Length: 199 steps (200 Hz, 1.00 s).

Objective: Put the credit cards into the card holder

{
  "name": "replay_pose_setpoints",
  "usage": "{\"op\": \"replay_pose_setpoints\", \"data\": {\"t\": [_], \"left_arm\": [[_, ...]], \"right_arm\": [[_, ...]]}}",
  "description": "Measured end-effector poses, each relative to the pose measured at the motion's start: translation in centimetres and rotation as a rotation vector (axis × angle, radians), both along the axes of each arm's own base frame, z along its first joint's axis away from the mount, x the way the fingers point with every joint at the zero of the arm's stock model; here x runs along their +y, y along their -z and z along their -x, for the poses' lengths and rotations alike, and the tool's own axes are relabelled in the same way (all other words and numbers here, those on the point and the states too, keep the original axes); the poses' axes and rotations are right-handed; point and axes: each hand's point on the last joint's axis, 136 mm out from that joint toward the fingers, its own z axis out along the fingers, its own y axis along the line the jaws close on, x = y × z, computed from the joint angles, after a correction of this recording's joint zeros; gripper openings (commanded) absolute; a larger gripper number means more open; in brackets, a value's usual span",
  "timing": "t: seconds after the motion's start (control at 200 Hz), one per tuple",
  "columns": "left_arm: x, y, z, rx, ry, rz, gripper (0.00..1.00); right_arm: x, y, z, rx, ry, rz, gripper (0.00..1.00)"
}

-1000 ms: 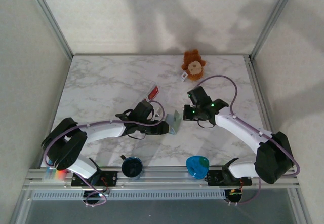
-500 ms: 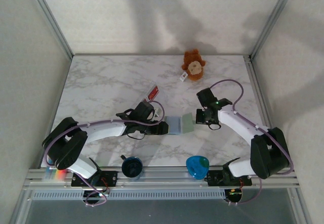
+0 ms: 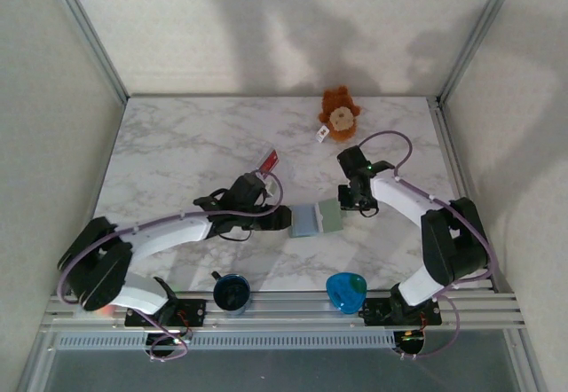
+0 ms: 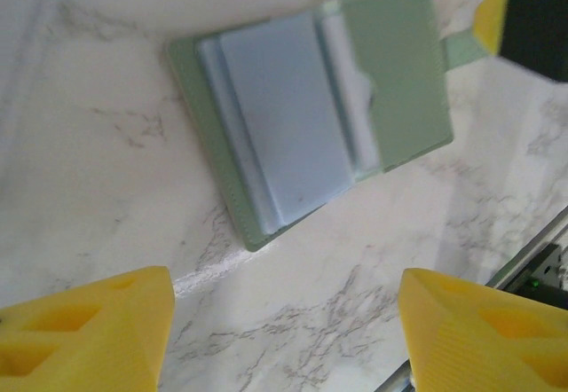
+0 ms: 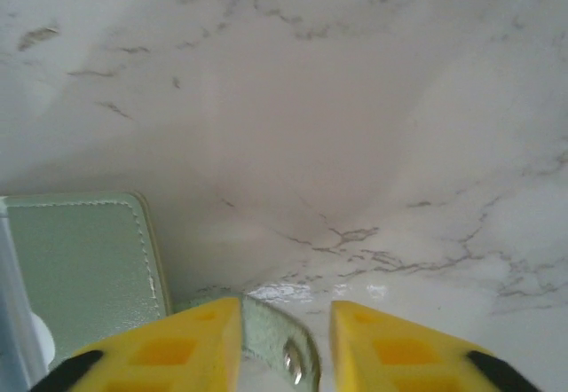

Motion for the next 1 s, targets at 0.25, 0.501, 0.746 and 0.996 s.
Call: {"op": "replay_pose_setpoints", "data": {"t": [0.25,0.501,0.746,0.996], "left_arm": [[2.8,-3.4,-1.0,-0.113,-0.115,-0.027,0.7],[6.1,-5.1,-2.0,-0.166,-0.224,-0.063,0.72],[9.9,-6.1,-4.1,-0.157,-0.327,-0.03,0.78],[13.6,-5.7,-6.2,-0.114,-0.416,-0.003,0.85]], "right_arm": [[0.5,-4.5,0.4,-0.099,-0.015,-0.085,0.49],[3.4,-8.4,1.7,-0.149,-0.084,-0.244,0.5],[11.6,-10.5,3.0,-0.107,-0.211,-0.58,0.51],[19.2,-7.2,2.5,0.003,-0.134,-0.728,0.55]]}}
